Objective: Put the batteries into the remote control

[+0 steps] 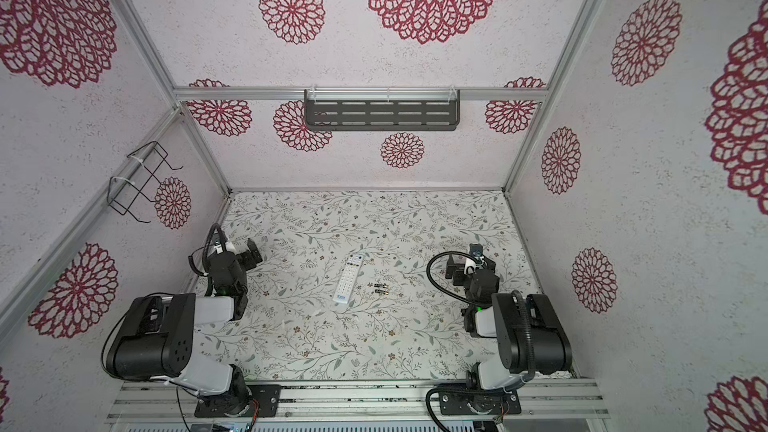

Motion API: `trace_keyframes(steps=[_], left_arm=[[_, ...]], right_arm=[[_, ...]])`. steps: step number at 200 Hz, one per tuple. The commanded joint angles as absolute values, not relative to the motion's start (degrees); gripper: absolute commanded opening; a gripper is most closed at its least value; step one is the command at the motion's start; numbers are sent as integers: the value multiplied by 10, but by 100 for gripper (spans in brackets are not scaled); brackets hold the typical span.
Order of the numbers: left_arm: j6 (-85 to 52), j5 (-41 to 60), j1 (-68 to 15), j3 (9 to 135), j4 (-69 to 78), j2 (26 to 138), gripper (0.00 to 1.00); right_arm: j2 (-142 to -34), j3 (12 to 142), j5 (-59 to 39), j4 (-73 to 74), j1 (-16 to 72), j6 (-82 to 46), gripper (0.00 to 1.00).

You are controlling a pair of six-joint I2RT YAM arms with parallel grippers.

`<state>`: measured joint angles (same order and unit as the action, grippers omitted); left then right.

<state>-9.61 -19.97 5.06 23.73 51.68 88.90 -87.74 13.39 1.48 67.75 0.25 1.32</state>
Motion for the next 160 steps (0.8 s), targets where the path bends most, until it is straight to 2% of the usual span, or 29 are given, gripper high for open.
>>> trace_keyframes(steps=[1, 139, 160], left_arm=[[-85, -193, 55, 232, 534, 896, 97], [-85, -193, 55, 232, 534, 895, 97], [-68, -148, 55, 241, 509, 887, 98]], right_arm=[[-878, 143, 22, 692, 0, 2, 99], [-879, 143, 20, 691, 0, 3, 99], [-878, 143, 21, 691, 0, 2, 99]])
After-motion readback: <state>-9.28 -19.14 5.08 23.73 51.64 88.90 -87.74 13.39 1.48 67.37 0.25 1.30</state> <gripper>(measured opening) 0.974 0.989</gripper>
